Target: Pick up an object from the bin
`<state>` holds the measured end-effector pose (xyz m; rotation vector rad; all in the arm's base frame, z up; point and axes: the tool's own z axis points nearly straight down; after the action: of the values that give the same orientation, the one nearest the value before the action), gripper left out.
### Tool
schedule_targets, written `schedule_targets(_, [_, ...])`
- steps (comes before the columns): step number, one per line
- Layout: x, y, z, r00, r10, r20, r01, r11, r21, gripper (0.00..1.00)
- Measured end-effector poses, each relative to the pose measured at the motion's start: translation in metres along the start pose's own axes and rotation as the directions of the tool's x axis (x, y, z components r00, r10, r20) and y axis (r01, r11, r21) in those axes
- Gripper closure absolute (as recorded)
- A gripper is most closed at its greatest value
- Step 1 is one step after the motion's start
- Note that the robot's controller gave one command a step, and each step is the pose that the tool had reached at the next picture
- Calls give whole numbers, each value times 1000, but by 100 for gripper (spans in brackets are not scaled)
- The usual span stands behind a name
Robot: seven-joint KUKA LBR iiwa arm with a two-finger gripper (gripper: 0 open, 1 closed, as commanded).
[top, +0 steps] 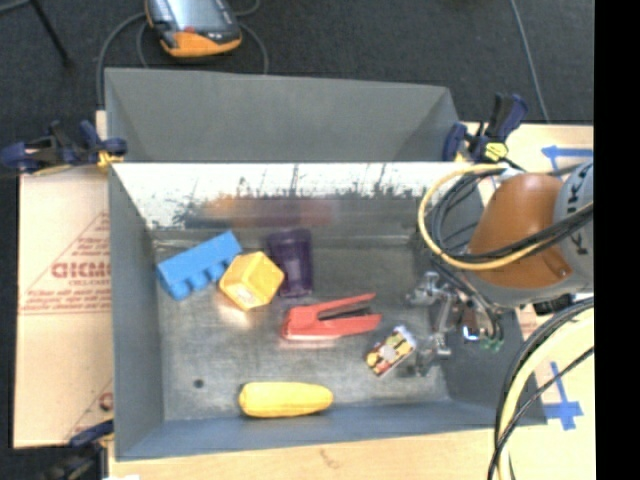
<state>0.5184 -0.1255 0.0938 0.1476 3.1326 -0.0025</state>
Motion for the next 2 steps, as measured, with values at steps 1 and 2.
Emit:
schedule_targets(1, [-2,2,10,1000,-31,0,31,1000,0,0])
schedule_targets(2, [-10,-10,-20,1000,-26,-13,26,1000,-4,0])
